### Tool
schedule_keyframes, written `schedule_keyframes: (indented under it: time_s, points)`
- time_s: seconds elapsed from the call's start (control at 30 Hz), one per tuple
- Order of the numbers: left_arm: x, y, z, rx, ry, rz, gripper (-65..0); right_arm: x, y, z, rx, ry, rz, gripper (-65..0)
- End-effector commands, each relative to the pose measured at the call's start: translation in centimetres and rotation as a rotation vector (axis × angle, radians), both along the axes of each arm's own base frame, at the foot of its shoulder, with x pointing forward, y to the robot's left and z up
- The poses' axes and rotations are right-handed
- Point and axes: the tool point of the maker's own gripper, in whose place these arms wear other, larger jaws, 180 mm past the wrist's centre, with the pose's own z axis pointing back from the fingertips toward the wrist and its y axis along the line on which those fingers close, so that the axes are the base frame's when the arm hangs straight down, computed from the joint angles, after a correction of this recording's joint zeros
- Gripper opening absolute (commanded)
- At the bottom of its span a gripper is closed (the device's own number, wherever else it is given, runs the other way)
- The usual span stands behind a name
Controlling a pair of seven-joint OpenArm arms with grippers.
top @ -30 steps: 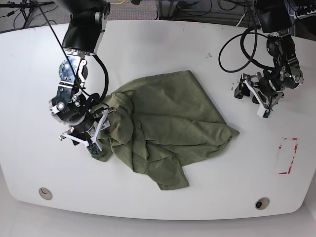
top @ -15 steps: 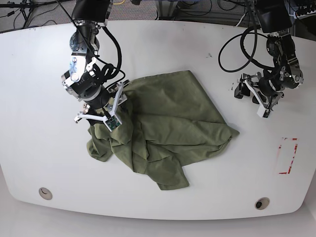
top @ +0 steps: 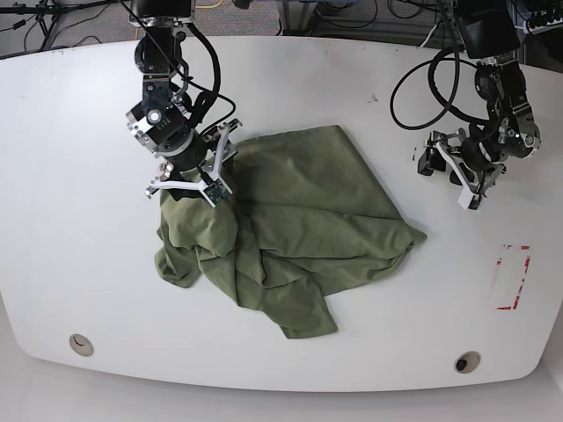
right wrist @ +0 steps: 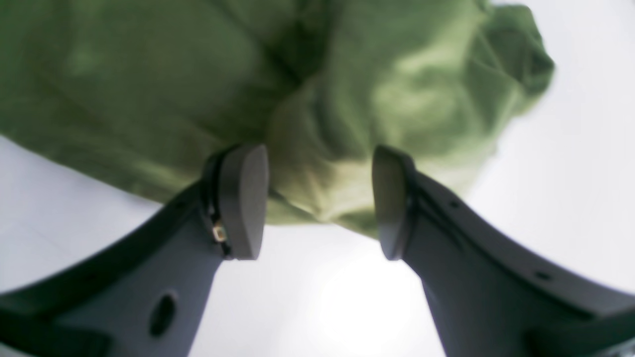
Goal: Fold the T-shirt properly
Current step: 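Lift the held fabric with the right gripper and move it back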
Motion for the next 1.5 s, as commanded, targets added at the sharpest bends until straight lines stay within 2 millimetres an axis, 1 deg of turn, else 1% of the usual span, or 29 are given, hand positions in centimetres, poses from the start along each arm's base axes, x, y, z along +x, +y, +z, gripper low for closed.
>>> schedule_keyframes:
  time_s: [0.0, 0.17, 0.37, 0.53, 0.7, 0.77, 1.0, 1.13, 1.33, 1.47]
  points:
    - [-0.3, 0.6, -0.2, 0.03, 0.025, -0.002, -22.9, 0.3, 0.8, -0.2, 0.018, -0.035, 0.02, -32.7]
    - [-0.3, 0.5, -0.2, 0.03, 0.025, -0.003, -22.9, 0.4, 1.3, -1.6, 0.043, -0.017, 0.028, -32.8]
    - [-0.3, 0.5, -0.2, 0.03, 0.025, -0.003, -22.9, 1.2, 1.2, -1.6, 0.051, -0.028, 0.029, -33.0]
    - [-0.3, 0.6, -0.2, 0.031, 0.027, -0.003, -22.9, 2.2, -0.6, -1.0, 0.051, -0.051, -0.028, -33.0]
    - [-0.4, 0.6, -0.2, 0.031, 0.028, -0.003, -22.9, 2.7, -1.5, -1.3, 0.053, -0.044, -0.053, -33.0]
    - [-0.4, 0.6, -0.2, 0.031, 0.028, -0.003, -22.9, 2.9, -1.6, -1.4, 0.053, -0.042, -0.054, -33.0]
    - [-0.3, 0.6, -0.2, 0.031, 0.025, -0.003, -22.9, 2.7, -1.4, -1.9, 0.05, -0.025, -0.043, -33.0]
    - [-0.3, 0.6, -0.2, 0.031, 0.025, -0.003, -22.9, 2.1, -1.2, -2.4, 0.055, -0.008, -0.043, -33.0]
    - [-0.3, 0.6, -0.2, 0.031, 0.025, -0.003, -22.9, 2.0, -1.3, -3.2, 0.061, 0.012, -0.054, -33.0]
    - [-0.3, 0.6, -0.1, 0.031, 0.025, -0.002, -22.9, 2.6, -1.4, -2.7, 0.062, -0.003, -0.055, -33.1]
